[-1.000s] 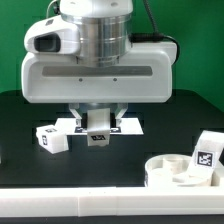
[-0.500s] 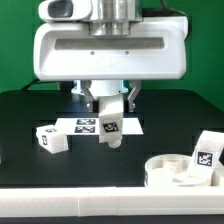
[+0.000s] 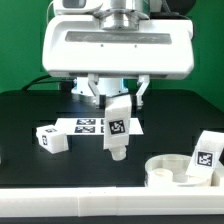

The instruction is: Assemble stool

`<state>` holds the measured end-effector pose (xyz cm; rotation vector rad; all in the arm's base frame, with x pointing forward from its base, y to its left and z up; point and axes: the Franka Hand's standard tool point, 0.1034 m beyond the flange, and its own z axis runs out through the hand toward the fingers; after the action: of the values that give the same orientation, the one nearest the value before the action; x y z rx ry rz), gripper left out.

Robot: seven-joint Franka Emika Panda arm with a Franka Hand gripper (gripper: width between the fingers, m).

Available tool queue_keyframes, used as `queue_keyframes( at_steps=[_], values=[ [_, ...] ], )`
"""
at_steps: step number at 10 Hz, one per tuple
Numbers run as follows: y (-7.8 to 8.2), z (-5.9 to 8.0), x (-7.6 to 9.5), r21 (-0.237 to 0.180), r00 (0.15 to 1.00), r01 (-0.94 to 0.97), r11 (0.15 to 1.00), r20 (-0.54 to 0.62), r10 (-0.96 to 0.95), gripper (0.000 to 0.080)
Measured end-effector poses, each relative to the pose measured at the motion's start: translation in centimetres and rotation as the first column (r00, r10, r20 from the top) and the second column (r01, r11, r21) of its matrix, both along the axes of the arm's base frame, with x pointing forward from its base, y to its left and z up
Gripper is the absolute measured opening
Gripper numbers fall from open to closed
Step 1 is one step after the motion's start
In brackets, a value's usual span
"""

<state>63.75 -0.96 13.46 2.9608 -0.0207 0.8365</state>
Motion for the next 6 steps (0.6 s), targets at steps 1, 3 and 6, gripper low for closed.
queue_keyframes(
  at_steps=[1, 3, 6],
  values=[
    [0.5, -0.5, -0.1, -0.032, 0.999, -0.052, 0.998, -0.002, 0.052, 0.0324],
    [2.6, -0.6, 0.1, -0.056, 0.993, -0.120, 0.991, -0.006, 0.120, 0.0324],
    [2.5, -0.7, 0.1, -0.056, 0.993, -0.116, 0.992, -0.007, 0.116, 0.0324]
  ],
)
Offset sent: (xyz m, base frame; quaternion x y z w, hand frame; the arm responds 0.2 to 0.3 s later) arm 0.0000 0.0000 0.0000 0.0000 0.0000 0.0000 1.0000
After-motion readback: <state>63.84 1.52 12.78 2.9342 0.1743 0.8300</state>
